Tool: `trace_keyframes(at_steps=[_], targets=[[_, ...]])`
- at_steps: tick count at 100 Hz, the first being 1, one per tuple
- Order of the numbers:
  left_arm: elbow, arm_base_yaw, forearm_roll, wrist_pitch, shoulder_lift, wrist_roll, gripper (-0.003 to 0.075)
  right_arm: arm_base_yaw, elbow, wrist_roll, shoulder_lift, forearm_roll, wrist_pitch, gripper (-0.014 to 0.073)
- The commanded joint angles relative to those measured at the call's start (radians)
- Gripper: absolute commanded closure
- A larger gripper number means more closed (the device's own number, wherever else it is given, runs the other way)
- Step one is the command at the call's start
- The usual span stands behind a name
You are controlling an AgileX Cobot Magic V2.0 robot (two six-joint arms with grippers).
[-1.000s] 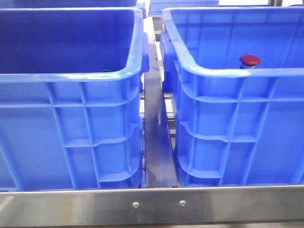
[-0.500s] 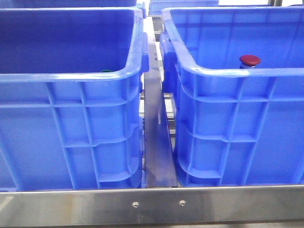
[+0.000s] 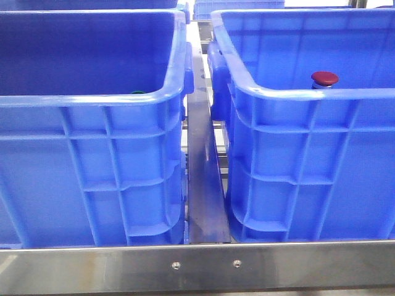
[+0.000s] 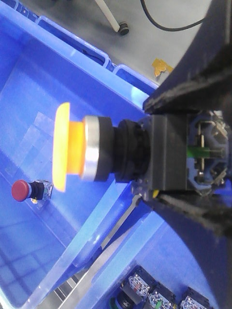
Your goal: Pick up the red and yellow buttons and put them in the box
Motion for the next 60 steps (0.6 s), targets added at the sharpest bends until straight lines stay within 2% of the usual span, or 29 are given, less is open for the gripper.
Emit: trace_keyframes(at_steps=[1,13,36,60], targets=[[-0.027,-0.007,0.012,-0.074,-0.029,0.001,0.0739,0.003,-0.045,0.125,0.058,0.116,0.127,0.0012],[-0.027,-0.007,0.012,-0.074,-0.029,0.001,0.0739,0.003,-0.081,0.292,0.168,0.115,0.305,0.0012],[-0.027,-0.007,0.012,-0.074,-0.029,0.001,0.0739,0.003,-0.186,0.437,0.398,0.105,0.631,0.0012],[-0.027,-0.007,0.012,-0.074,-0.029,0.001,0.0739,0.037,-0.282,0.539,0.587,0.067,0.803,0.0012]])
